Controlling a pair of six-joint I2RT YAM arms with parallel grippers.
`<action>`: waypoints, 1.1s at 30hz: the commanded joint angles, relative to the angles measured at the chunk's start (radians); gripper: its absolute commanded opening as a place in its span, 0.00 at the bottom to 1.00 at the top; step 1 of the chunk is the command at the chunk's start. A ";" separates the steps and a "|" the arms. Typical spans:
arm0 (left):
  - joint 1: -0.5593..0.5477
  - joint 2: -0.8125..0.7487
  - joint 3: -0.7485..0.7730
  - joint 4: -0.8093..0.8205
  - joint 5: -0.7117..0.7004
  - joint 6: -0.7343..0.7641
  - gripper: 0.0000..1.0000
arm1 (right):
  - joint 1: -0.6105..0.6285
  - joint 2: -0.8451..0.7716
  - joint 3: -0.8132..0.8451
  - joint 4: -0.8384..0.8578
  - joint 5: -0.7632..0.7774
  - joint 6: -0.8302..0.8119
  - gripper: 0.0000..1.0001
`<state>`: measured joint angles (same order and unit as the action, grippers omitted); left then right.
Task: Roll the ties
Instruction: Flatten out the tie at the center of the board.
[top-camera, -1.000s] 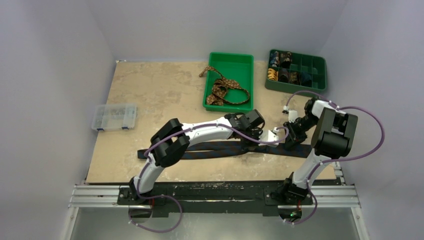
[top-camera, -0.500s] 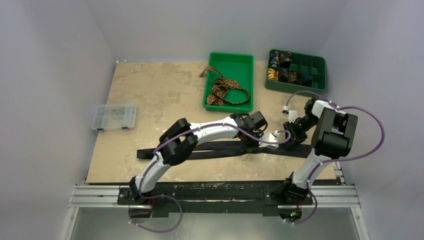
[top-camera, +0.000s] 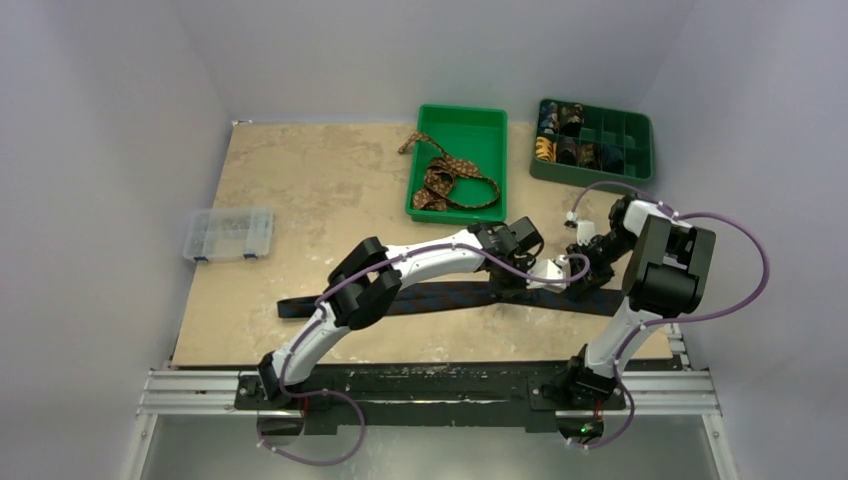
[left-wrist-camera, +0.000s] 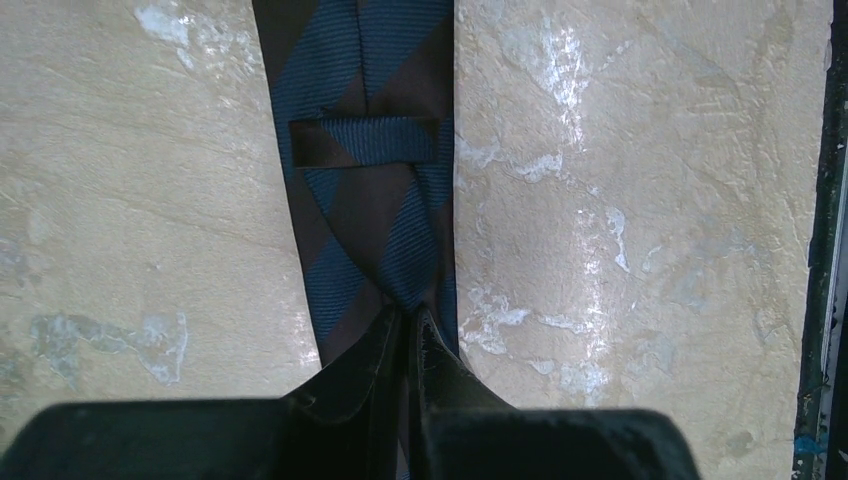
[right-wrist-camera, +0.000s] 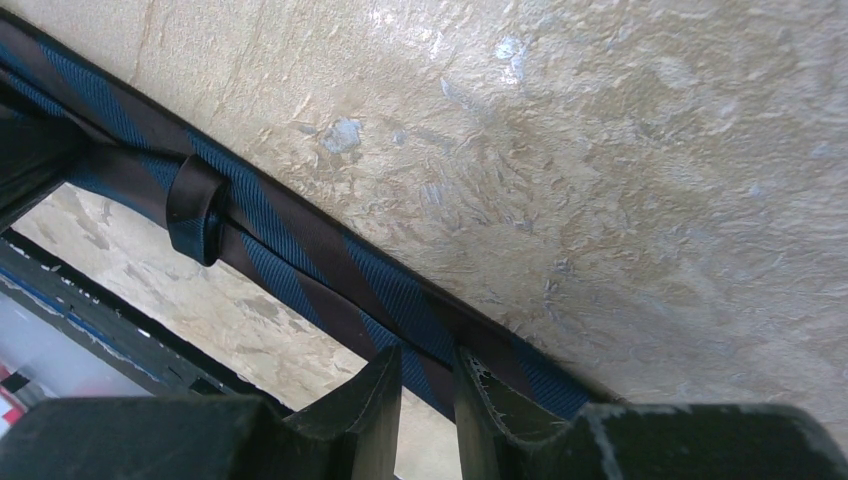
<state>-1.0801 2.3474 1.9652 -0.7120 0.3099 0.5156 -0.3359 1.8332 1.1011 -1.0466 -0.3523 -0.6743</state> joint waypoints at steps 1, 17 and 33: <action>-0.005 0.013 0.066 0.008 0.027 -0.016 0.00 | -0.002 0.017 -0.011 0.014 -0.006 -0.024 0.26; -0.011 0.002 0.007 0.142 0.062 -0.083 0.03 | -0.002 -0.019 0.045 -0.092 -0.128 -0.050 0.30; 0.059 -0.291 -0.314 0.352 0.143 -0.239 0.19 | -0.002 0.097 0.105 -0.154 -0.332 -0.010 0.33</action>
<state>-1.0637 2.1746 1.7435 -0.4274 0.4194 0.3462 -0.3359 1.8774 1.1702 -1.1896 -0.6270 -0.6918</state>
